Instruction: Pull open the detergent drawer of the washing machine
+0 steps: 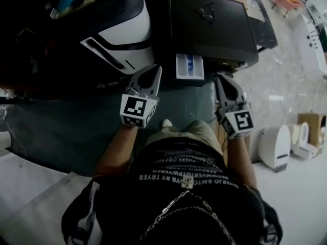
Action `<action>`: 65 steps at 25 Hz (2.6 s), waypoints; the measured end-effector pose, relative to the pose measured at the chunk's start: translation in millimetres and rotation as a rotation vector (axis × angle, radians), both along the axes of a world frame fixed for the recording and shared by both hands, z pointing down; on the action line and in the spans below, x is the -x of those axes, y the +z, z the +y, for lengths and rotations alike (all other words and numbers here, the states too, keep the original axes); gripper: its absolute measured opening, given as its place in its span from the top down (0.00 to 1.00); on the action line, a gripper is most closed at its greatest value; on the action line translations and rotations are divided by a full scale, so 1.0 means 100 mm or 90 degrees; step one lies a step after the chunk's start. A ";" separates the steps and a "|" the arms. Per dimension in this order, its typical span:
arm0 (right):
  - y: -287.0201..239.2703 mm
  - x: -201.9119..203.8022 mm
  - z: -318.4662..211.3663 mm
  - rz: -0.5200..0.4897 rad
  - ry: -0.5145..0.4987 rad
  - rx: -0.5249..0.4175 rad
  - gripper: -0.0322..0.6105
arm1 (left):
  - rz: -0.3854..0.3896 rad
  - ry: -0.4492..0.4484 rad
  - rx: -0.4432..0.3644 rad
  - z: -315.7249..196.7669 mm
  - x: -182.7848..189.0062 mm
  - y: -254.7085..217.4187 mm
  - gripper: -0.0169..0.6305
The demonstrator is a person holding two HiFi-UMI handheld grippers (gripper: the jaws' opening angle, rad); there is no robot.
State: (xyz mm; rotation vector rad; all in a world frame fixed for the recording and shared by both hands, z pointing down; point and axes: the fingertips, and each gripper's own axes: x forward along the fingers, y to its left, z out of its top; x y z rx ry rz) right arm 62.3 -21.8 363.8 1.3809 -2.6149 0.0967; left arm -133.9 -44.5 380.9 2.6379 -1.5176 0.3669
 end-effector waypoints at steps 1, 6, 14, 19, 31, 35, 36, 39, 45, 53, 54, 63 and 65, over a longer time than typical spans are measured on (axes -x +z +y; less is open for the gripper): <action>0.00 -0.01 -0.04 0.006 0.003 -0.002 0.96 | 0.002 0.000 0.000 -0.04 0.02 0.00 0.97; -0.08 0.02 -0.27 -0.003 0.017 0.005 0.96 | 0.002 0.005 0.002 -0.27 0.05 0.00 0.97; 0.00 -0.01 -0.77 -0.020 -0.001 0.007 0.96 | 0.008 -0.007 0.015 -0.71 -0.02 0.10 0.97; 0.06 -0.05 -1.17 -0.030 -0.022 0.018 0.96 | 0.005 -0.017 0.033 -1.09 -0.11 0.16 0.97; 0.05 -0.52 -2.20 -0.046 -0.054 0.021 0.96 | -0.002 -0.039 0.036 -2.02 -0.62 0.10 0.97; 0.07 -0.68 -2.45 -0.049 -0.067 0.026 0.96 | -0.006 -0.051 0.038 -2.27 -0.77 0.10 0.97; 0.08 -0.72 -2.51 -0.051 -0.069 0.026 0.96 | -0.006 -0.054 0.037 -2.32 -0.81 0.10 0.97; 0.13 -0.89 -2.71 -0.046 -0.072 0.025 0.96 | -0.006 -0.062 0.035 -2.47 -0.93 0.09 0.97; 0.14 -1.01 -3.00 -0.055 -0.081 0.029 0.96 | -0.008 -0.076 0.030 -2.67 -1.05 0.06 0.97; 0.12 -0.85 -3.23 -0.061 -0.099 0.022 0.96 | -0.002 -0.095 0.041 -2.86 -0.84 0.10 0.97; 0.11 -0.83 -3.26 -0.061 -0.097 0.020 0.96 | -0.001 -0.094 0.041 -2.89 -0.82 0.11 0.97; 0.08 -0.62 -3.74 -0.046 -0.051 0.010 0.96 | 0.000 -0.049 0.021 -3.55 -0.56 0.05 0.97; 0.10 -0.57 -3.84 -0.046 -0.043 0.013 0.96 | 0.002 -0.038 0.021 -3.70 -0.52 0.05 0.97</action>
